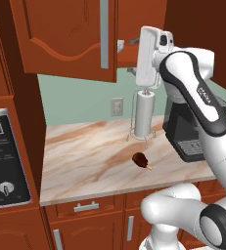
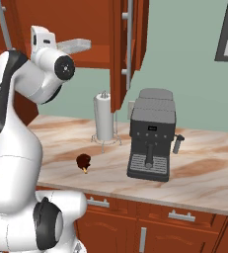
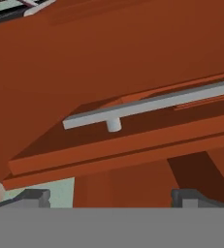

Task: Retrieve the tupperware from the cabinet, then place the raw meat into the tupperware to avoid contamination.

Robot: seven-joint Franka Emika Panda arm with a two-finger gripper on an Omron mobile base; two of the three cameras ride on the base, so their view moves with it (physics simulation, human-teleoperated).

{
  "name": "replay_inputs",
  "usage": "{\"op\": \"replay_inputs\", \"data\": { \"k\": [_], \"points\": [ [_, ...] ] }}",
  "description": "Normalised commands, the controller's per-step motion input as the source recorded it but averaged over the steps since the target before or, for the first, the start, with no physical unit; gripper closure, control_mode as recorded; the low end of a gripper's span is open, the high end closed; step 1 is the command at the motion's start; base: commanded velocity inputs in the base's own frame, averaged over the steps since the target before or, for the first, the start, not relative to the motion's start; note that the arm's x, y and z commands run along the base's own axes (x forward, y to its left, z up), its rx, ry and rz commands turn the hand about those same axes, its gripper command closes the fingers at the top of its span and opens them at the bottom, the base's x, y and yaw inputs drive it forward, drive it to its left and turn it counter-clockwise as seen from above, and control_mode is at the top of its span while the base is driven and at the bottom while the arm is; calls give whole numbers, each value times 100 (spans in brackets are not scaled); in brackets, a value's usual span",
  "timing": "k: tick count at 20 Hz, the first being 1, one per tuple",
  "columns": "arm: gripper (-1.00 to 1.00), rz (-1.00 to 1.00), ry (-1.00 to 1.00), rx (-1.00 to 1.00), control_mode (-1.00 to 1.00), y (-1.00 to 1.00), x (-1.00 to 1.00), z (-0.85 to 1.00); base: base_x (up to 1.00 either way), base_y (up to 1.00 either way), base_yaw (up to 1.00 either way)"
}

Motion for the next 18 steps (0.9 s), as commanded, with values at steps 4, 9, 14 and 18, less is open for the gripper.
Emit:
{"op": "replay_inputs", "data": {
  "k": [4,9,14,18],
  "points": [
    [-100,5,0,0,-100,2,0,0,0,0,0],
    [-100,6,0,0,-100,9,-1,0,0,0,0],
    [-100,4,0,0,-100,15,0,0,0,0,0],
    [-100,2,0,0,-100,8,8,0,0,0,0]
  ]
}}
